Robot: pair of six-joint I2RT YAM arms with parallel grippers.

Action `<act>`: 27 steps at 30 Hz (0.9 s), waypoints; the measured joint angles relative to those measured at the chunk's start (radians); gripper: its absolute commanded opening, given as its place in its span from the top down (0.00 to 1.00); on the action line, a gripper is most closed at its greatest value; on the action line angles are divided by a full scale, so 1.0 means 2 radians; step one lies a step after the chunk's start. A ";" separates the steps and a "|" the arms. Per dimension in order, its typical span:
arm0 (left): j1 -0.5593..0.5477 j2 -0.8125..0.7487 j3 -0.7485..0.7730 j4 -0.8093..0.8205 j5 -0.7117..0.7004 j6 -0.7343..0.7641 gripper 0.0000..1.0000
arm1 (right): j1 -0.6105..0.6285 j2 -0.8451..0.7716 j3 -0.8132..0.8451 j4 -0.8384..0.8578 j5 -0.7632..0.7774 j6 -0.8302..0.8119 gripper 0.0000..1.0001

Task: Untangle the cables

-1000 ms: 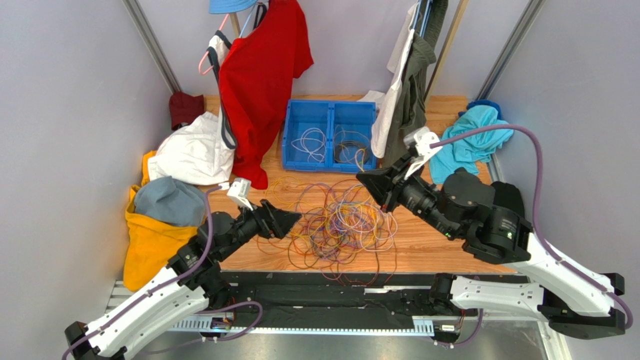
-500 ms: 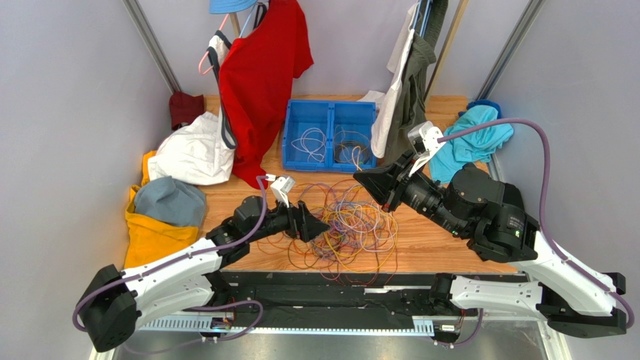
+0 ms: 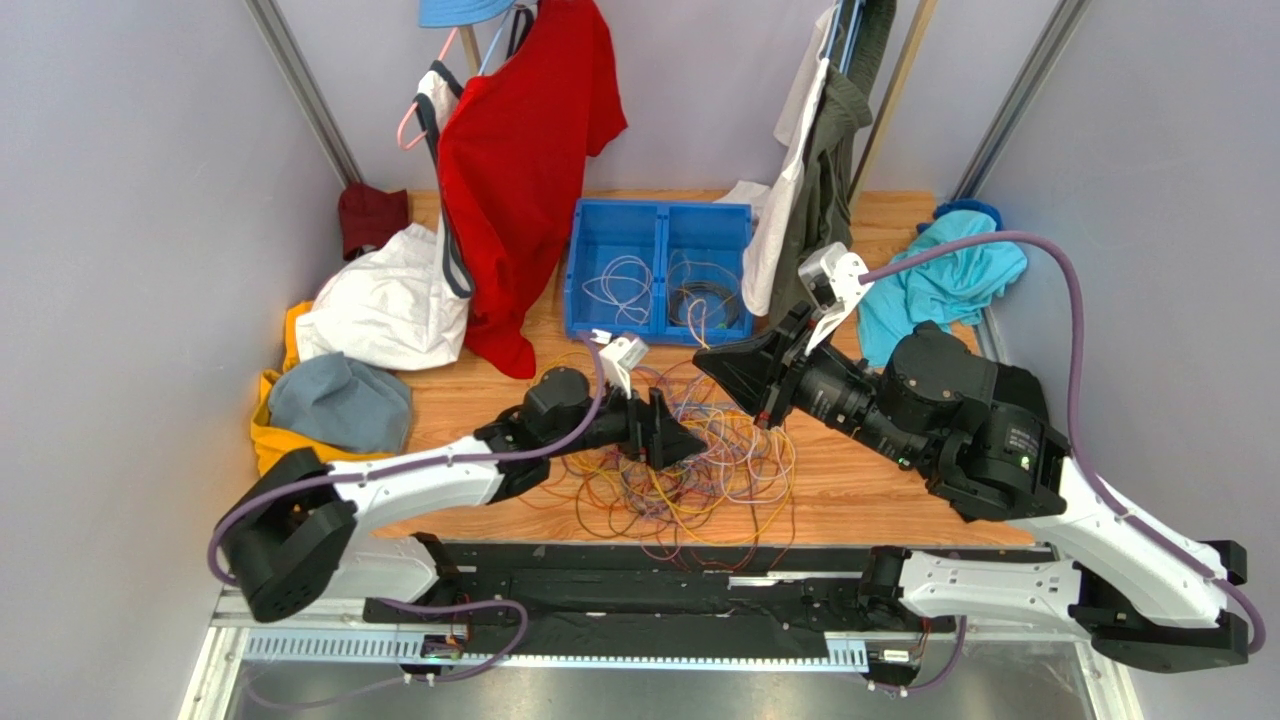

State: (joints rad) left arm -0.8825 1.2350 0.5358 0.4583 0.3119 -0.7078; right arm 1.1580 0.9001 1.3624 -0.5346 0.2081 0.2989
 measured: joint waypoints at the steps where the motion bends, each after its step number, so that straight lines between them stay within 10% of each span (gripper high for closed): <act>1: -0.001 0.016 0.010 0.004 0.001 0.000 0.10 | 0.000 0.002 0.000 0.000 -0.002 0.000 1.00; 6: -0.004 0.061 0.045 0.014 -0.001 0.002 0.29 | 0.000 0.003 0.000 -0.001 -0.004 0.002 1.00; 13: -0.004 0.063 0.085 -0.026 -0.023 0.029 1.00 | 0.000 -0.018 -0.005 -0.001 -0.001 0.002 1.00; 19: -0.004 -0.010 0.140 -0.159 -0.080 0.072 1.00 | 0.000 -0.058 -0.044 -0.001 0.031 0.002 1.00; 27: 0.005 -0.097 0.290 -0.319 -0.122 0.101 1.00 | 0.000 -0.085 -0.109 0.000 0.076 0.006 0.57</act>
State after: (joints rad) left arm -0.8730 1.0412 1.1168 -0.1795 0.0677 -0.5064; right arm 1.1580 0.7307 1.1450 -0.5343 0.3603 0.3107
